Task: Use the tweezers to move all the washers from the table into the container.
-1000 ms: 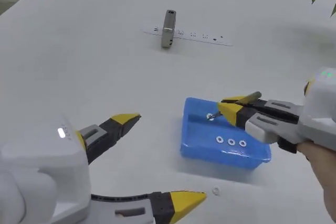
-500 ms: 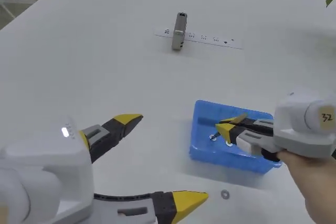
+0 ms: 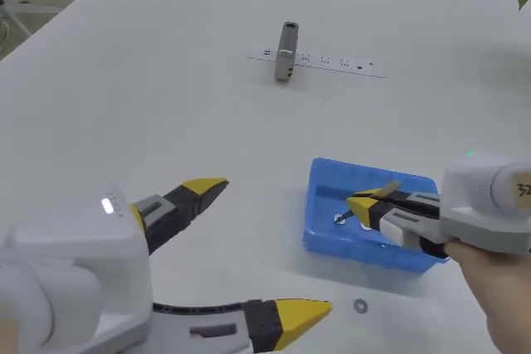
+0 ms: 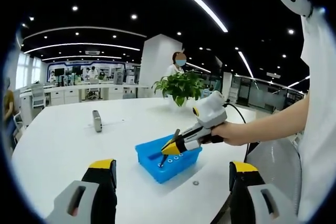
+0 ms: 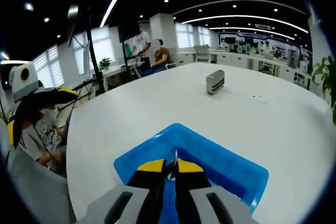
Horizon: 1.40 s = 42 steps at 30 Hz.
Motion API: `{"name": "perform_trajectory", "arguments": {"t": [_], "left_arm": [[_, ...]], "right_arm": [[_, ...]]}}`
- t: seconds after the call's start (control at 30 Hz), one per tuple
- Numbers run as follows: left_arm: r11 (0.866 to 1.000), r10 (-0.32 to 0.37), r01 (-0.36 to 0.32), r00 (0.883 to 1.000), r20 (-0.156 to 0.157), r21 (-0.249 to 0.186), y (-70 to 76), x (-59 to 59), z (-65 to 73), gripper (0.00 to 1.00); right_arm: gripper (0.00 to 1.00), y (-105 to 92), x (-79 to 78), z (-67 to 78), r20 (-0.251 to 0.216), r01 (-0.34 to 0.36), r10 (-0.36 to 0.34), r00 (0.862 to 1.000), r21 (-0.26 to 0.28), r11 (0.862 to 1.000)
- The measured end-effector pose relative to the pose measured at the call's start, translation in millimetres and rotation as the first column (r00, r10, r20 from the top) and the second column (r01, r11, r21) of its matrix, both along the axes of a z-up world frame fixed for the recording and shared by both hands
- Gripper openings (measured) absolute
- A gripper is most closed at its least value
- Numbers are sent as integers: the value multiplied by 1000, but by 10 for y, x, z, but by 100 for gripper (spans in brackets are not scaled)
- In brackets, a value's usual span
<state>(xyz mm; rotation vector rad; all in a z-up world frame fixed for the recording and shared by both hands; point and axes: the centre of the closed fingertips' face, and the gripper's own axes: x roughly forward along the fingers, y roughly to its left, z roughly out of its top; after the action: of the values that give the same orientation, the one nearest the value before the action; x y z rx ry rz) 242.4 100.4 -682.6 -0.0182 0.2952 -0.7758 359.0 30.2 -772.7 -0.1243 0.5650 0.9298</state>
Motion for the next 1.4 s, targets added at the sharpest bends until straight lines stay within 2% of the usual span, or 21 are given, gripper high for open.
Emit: {"name": "perform_trajectory", "arguments": {"t": [0.17,0.43,0.53,0.6,0.67,0.73,0.77,0.83,0.93,1.03,1.1,1.23,1.4], "left_arm": [[1000,5,-5,1000,1,-5,-8,5,2,90],[1000,10,-10,1000,9,-4,29,11,6,90],[1000,11,-11,1000,6,-6,36,11,-5,90],[1000,8,-8,1000,7,-6,33,9,-5,90],[1000,7,-7,1000,7,-9,30,10,-5,90],[1000,5,-4,1000,6,-9,27,8,-7,89],[1000,4,-4,1000,7,-8,28,8,-7,89],[1000,2,-2,1000,7,-8,28,7,-8,89],[1000,2,-2,1000,6,-8,36,5,-13,89],[1000,7,-7,1000,6,-9,51,10,-14,89],[1000,11,-11,1000,6,-11,58,13,-13,89],[1000,13,-13,1000,7,-12,61,11,-12,89],[1000,15,-15,1000,4,-15,65,2,-20,89]], "right_arm": [[3,-17,17,5,-12,9,-9,1000,5,1000],[3,-141,53,45,-20,27,-27,999,-35,999],[3,-180,52,37,-51,30,-33,998,-48,998],[3,-180,34,-5,-92,14,-19,996,-55,998],[3,-147,20,-12,-89,-6,0,996,-69,998],[3,-125,1,-41,-110,-22,12,994,-91,996],[3,-101,19,-19,-91,-31,22,996,-97,995],[3,-77,22,-31,-109,-48,35,993,-116,992],[3,-42,24,-26,-108,-74,59,992,-141,987],[3,-36,48,-39,-96,-116,99,991,-192,975],[3,-27,44,-41,-98,-137,119,988,-203,970],[3,-15,27,16,-108,-146,127,986,-187,971],[3,-63,-56,235,-86,-121,110,990,-130,984]]}}
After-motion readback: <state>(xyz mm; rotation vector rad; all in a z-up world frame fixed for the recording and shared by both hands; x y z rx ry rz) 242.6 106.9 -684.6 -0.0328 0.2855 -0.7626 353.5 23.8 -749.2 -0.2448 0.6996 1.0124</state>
